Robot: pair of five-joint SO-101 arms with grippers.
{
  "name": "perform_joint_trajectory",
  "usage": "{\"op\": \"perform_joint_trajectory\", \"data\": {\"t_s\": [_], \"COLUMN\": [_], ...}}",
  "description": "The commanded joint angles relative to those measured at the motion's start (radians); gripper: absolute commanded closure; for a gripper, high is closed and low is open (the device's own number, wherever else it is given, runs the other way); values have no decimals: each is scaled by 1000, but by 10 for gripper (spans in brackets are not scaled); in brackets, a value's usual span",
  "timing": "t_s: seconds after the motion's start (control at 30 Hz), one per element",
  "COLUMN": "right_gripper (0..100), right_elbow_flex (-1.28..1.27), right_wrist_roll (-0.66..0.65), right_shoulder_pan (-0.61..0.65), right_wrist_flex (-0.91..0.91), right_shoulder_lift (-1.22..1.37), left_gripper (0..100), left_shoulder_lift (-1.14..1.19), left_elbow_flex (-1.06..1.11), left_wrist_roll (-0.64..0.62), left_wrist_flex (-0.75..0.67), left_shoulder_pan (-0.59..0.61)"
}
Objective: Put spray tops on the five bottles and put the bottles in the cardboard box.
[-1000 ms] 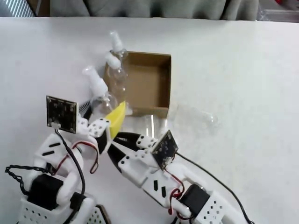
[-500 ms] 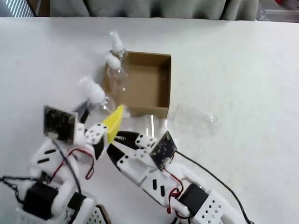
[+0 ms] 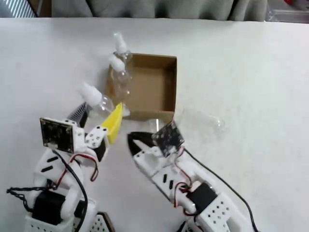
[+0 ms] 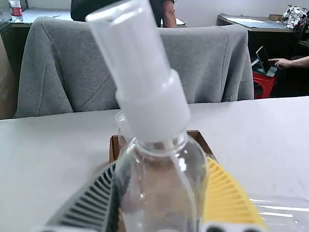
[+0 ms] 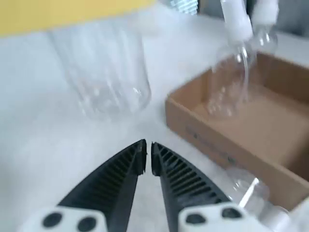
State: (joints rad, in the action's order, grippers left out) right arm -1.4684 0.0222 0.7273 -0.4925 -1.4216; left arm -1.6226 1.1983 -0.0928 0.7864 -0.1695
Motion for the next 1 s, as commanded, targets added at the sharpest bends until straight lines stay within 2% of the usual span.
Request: {"op": "perform_joint_trajectory", "data": {"t_s": [0.0, 0.13, 0.27, 0.37, 0.47, 0.6, 0.7, 0.83, 0.97], "right_gripper": [984, 984, 984, 984, 984, 984, 984, 984, 984], "right_elbow_flex": [3, -68, -175, -229, -222, -222, -222, -222, -222], "right_wrist_roll": [-72, -92, -98, -100, -100, -101, -101, -101, -101], "right_shoulder_pan": [-117, -263, -401, -478, -544, -593, -638, -645, -644], "right_wrist_flex": [-154, -239, -240, -251, -352, -433, -433, -437, -437], "right_shoulder_lift": [-76, -143, -231, -305, -371, -375, -369, -367, -367], "left_gripper": [980, 980, 980, 980, 980, 980, 980, 980, 980], "left_shoulder_lift": [12, 197, 401, 492, 544, 602, 644, 710, 796], "left_elbow_flex": [-5, -66, -144, -149, -149, -144, -100, -26, -15], "left_wrist_roll": [2, 2, 2, 2, 2, 2, 2, 2, 2], "left_wrist_flex": [-98, -166, -230, -331, -400, -477, -592, -773, -850], "left_shoulder_pan": [12, 39, 70, 70, 70, 64, 62, 62, 64]}}
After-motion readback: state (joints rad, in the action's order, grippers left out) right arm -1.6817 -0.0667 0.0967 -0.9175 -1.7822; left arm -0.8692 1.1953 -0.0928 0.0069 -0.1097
